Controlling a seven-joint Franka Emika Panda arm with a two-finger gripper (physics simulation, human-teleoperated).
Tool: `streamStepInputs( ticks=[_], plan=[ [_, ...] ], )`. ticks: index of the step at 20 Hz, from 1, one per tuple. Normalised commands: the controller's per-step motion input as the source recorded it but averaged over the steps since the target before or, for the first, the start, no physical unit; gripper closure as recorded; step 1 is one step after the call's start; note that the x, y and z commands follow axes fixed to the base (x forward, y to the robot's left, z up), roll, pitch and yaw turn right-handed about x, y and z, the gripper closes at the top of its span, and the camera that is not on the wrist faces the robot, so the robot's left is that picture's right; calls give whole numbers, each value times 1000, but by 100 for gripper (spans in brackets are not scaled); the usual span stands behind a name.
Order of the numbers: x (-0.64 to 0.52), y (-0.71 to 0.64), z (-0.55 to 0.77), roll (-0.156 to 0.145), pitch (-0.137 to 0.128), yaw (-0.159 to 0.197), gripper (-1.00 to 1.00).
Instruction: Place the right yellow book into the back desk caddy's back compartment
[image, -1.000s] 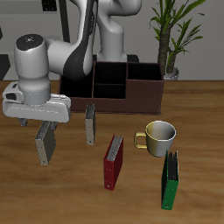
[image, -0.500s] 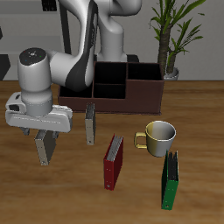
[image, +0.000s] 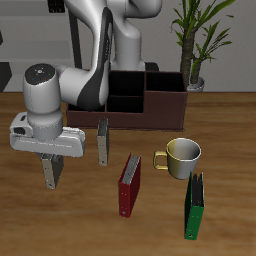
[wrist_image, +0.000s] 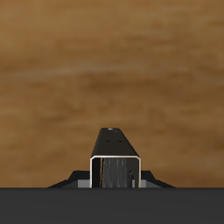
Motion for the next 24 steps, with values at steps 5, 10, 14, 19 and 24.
streamStepInputs(
  ticks=[5, 10, 14, 19, 24],
  plan=[
    [-26, 27, 95, 2, -1, 6, 100],
    [-72, 72, 293, -5, -18, 14, 100],
    [-131, 76, 532, -7, -36, 16, 100],
    [-220, 178, 763, -4, -39, 19, 100],
    [-365, 255, 787, -22, -29, 34, 100]
  ],
)
